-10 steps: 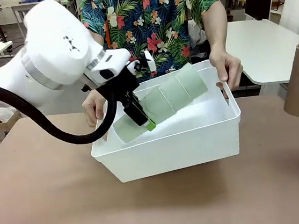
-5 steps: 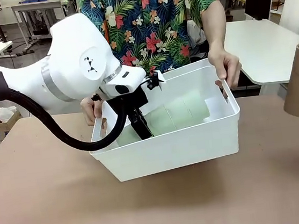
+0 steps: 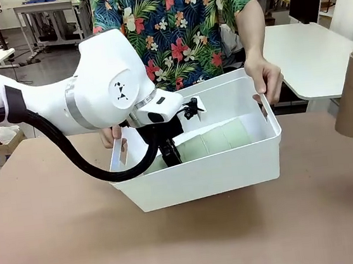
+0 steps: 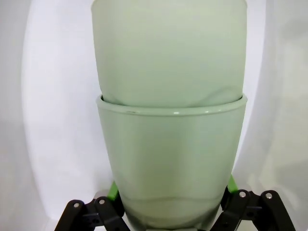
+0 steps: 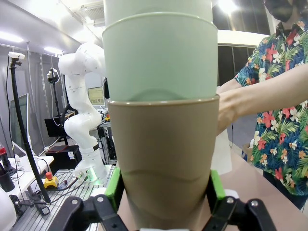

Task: Stack the cups and store them in the basket.
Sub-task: Place the stack of Reusable plastic cups into the Pantry Basket.

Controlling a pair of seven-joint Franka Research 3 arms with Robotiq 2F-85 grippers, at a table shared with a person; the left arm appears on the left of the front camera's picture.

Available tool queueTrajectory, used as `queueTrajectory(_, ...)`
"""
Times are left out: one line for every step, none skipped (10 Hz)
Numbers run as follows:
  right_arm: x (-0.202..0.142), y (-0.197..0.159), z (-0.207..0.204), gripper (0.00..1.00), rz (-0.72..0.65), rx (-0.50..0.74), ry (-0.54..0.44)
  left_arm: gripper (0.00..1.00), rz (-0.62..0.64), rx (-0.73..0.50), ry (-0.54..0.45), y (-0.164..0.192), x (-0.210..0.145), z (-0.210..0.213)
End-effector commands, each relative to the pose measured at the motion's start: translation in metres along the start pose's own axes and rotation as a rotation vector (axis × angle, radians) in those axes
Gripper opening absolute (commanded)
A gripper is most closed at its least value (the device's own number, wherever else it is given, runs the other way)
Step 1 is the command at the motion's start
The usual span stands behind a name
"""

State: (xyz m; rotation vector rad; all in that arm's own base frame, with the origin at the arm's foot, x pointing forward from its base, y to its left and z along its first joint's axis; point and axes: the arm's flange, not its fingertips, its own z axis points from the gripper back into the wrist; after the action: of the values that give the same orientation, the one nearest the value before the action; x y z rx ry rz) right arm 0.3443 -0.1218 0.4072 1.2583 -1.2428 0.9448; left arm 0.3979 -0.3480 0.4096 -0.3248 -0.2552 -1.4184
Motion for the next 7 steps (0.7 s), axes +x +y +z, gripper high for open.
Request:
queueTrajectory(0.004,0.001,-0.001,0.86,0.02,0.001,0.003,1.0,-0.014,0.016,0.004,0.002,0.008,0.001)
queueTrajectory(0.004,0.001,-0.001,0.86,0.02,0.001,0.003,1.0,-0.025,0.008,-0.003,0.001,0.008,0.003)
queueTrajectory(0.004,0.001,-0.001,0.86,0.02,0.001,0.003,1.0,-0.035,-0.005,-0.014,0.0,0.007,0.01)
queueTrajectory(0.004,0.001,-0.001,0.86,0.02,0.001,0.003,1.0,-0.036,-0.015,-0.035,0.001,0.004,0.019)
queueTrajectory(0.004,0.001,-0.001,0.86,0.02,0.001,0.003,1.0,-0.037,-0.029,-0.056,0.001,0.001,0.031)
queueTrajectory(0.004,0.001,-0.001,0.86,0.02,0.001,0.003,1.0,-0.055,-0.047,-0.086,0.0,-0.002,0.05)
queueTrajectory(0.004,0.001,-0.001,0.86,0.02,0.001,0.003,1.0,-0.083,-0.088,-0.129,-0.003,-0.007,0.077)
